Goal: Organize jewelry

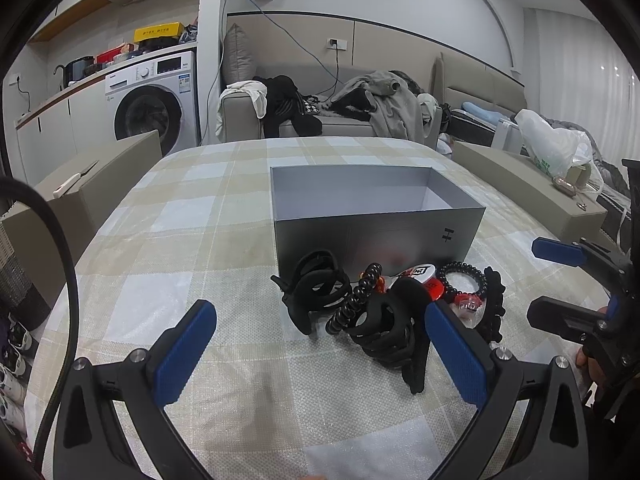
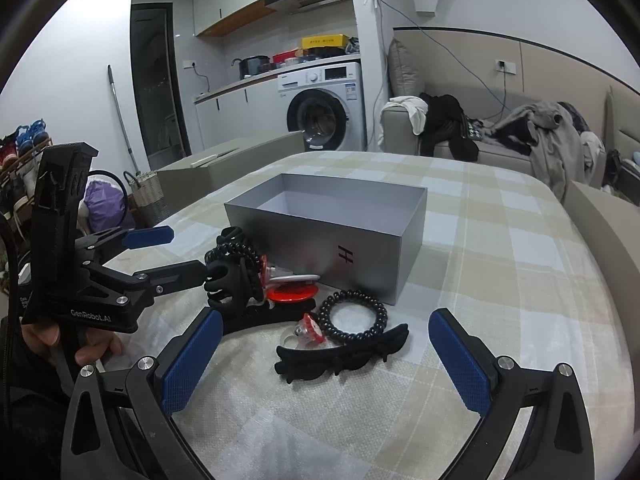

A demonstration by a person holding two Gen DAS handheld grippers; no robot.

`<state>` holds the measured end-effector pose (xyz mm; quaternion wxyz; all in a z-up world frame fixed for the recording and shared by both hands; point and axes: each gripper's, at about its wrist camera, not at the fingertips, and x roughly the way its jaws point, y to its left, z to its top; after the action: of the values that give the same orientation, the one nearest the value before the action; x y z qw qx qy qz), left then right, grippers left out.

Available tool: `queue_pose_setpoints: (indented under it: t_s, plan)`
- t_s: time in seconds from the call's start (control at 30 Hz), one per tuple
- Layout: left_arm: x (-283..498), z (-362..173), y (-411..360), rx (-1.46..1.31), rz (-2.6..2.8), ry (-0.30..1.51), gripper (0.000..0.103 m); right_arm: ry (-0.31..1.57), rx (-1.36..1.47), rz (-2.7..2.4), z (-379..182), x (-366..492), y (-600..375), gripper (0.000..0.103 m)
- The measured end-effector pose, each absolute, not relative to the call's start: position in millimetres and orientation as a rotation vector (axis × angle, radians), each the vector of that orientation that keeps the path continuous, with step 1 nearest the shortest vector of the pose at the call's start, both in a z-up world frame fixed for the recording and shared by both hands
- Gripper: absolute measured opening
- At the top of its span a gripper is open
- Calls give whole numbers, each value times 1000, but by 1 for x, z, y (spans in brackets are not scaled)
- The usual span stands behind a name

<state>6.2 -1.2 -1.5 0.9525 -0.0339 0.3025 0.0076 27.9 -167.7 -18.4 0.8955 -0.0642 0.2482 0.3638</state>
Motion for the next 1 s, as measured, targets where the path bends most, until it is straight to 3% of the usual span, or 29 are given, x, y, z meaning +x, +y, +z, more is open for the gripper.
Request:
queue_pose_setpoints:
  t_s: [1.0]
  plan:
    - [7, -2, -2, -65, 16, 616, 102, 520, -132, 751, -19, 29, -170, 103]
